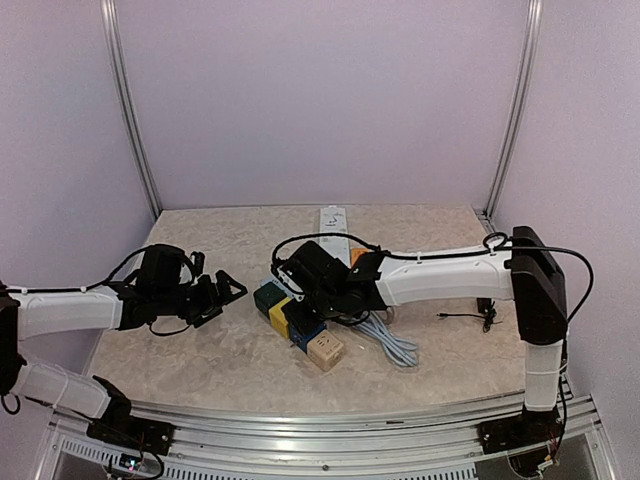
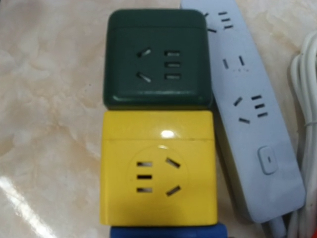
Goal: Pull the plug off the socket
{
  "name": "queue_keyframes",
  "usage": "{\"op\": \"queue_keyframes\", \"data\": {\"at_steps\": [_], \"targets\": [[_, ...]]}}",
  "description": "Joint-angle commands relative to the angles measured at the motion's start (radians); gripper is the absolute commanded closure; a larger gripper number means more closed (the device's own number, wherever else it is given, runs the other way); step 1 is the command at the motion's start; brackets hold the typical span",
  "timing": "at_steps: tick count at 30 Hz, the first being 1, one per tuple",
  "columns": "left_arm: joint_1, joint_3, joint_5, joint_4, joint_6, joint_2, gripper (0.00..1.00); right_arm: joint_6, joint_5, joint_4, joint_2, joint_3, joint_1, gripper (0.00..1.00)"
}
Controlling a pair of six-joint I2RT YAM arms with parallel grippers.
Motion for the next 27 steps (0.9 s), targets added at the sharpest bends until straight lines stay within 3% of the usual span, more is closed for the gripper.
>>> {"op": "queue_keyframes", "data": {"at_steps": [1, 5, 12, 15, 27], "targets": [[-0.015, -0.002, -0.001, 0.03, -0.009, 0.019, 0.04, 0.017, -0.009, -0.01, 0.028, 0.025, 0.012, 0.49], [-0.03, 0.004, 0.005, 0.057, -0.016, 0.043, 0.04, 0.02, -0.017, -0.006, 0.033, 0.026, 0.011, 0.56], [-0.073, 0.029, 0.0, 0.082, -0.027, 0.111, 0.06, 0.033, -0.061, 0.03, 0.023, 0.004, 0.012, 0.9], [-0.092, 0.035, -0.001, 0.092, -0.04, 0.133, 0.07, 0.036, -0.069, 0.033, 0.018, 0.0, 0.011, 0.99], [-0.16, 0.048, 0.009, 0.155, -0.089, 0.216, 0.14, 0.042, -0.096, 0.056, -0.004, -0.018, 0.022, 1.0]]}}
